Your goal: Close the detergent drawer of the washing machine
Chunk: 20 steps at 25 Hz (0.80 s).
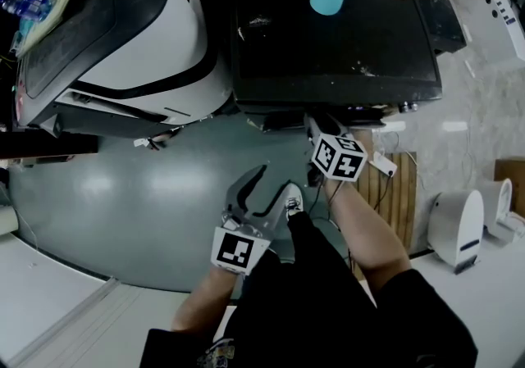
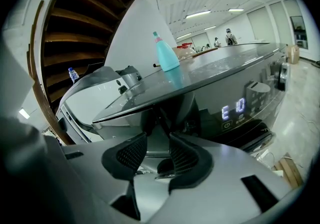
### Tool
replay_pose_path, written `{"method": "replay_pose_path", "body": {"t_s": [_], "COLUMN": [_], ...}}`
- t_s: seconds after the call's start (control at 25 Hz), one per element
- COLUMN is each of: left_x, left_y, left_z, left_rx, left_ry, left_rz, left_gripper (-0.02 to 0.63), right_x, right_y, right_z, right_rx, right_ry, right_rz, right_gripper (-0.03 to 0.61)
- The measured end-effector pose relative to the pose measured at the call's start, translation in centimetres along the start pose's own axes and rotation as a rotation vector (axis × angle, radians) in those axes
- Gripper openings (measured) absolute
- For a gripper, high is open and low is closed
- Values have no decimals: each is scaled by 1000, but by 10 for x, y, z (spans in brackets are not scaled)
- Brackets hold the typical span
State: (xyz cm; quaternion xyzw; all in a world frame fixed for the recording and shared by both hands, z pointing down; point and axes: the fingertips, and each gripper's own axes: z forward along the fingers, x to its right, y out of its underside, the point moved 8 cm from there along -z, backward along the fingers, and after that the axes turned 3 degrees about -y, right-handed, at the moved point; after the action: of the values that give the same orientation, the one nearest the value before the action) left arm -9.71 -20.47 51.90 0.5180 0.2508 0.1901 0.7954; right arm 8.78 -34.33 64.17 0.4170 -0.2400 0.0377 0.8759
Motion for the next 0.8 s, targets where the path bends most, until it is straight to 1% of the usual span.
{"method": "replay_pose_path", "body": {"t_s": [0.16,0.28,0.36,0.4,0.44,0.64,0.8], "left_x": [-2,-3,-4,-4,-4,-6,-8], "left_y": [0,-1,-2,-3,-3,-6,-7], "left_z": [-8,-15,-21,-24,-27,-52,-78], "left_rx": [4,9,15,19,23,43,64], "left_ry": [-12,-18,-21,-23,-25,-46,-69], "left_rz": [4,5,5,4,4,8,-1], "left_gripper": [193,193,193,193,193,193,192], "right_x": [-1,-4,-9,-13,-19,-55,-89], "right_y": [0,-2,-5,-7,-9,-19,-19], "right_z": [-1,-7,-12,-15,-18,-39,-62], "right_rx": [-3,10,26,34,42,95,128], "right_ry": [12,42,40,30,13,-115,-197], "right_rz": [-19,-47,-80,-100,-122,-244,-315], "right_gripper": [135,70,42,6,-2,-2,-2]}}
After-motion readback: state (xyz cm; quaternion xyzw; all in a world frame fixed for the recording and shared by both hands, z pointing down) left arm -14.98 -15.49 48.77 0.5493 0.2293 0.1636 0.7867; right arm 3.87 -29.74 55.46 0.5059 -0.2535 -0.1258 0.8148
